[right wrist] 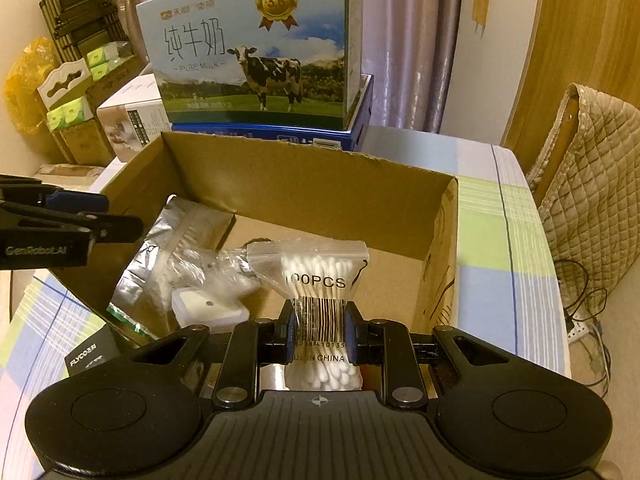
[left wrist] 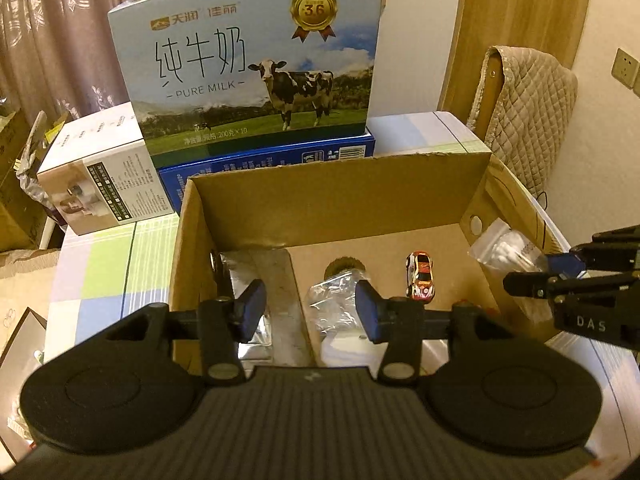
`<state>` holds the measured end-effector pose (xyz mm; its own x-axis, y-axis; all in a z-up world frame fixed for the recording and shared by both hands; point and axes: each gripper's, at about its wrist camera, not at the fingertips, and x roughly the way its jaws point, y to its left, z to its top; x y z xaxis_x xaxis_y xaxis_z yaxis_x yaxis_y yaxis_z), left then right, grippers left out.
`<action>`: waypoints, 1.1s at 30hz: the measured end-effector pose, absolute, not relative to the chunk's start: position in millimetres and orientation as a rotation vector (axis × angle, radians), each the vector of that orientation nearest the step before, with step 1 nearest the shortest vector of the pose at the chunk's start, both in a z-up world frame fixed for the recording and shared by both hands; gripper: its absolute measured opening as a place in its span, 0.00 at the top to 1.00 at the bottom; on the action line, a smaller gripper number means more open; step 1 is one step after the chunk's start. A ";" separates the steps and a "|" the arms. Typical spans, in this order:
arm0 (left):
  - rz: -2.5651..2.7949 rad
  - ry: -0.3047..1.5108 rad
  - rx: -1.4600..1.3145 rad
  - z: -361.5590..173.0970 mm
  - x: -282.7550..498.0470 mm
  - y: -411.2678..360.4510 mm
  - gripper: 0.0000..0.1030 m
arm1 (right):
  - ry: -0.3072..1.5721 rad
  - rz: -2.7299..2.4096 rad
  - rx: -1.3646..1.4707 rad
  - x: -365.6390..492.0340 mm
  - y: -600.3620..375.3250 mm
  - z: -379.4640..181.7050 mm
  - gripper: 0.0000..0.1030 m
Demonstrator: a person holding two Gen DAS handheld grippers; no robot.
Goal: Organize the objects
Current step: 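Carry the clear tray and swab bag into the box and open both grippers, then withdraw both tools from the box toward the black shaver box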
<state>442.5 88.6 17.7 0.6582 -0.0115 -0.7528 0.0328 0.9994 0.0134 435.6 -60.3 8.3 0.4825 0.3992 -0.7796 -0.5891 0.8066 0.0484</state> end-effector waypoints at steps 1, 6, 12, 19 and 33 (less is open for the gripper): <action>-0.030 0.852 0.024 18.1 441.7 89.0 0.57 | 0.881 0.606 -0.236 436.5 -61.1 7.9 0.80; -0.036 0.843 0.020 21.8 438.7 89.4 0.57 | 0.883 0.602 -0.223 438.9 -60.6 8.8 0.80; -0.035 0.833 0.020 24.2 433.4 91.1 0.56 | 0.849 0.605 -0.193 442.0 -58.3 13.9 0.73; -0.021 0.830 0.023 23.0 421.7 100.6 0.53 | 0.813 0.614 -0.170 439.2 -61.9 18.7 0.50; 0.001 0.813 0.012 31.3 367.8 112.9 0.43 | 0.758 0.653 -0.152 383.9 -87.1 45.2 0.50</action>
<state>367.8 112.9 31.3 0.6870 0.0054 -0.7267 0.0039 0.9999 0.0111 383.9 -87.1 45.2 0.5408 0.4938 -0.6810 -0.5997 0.7940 0.0994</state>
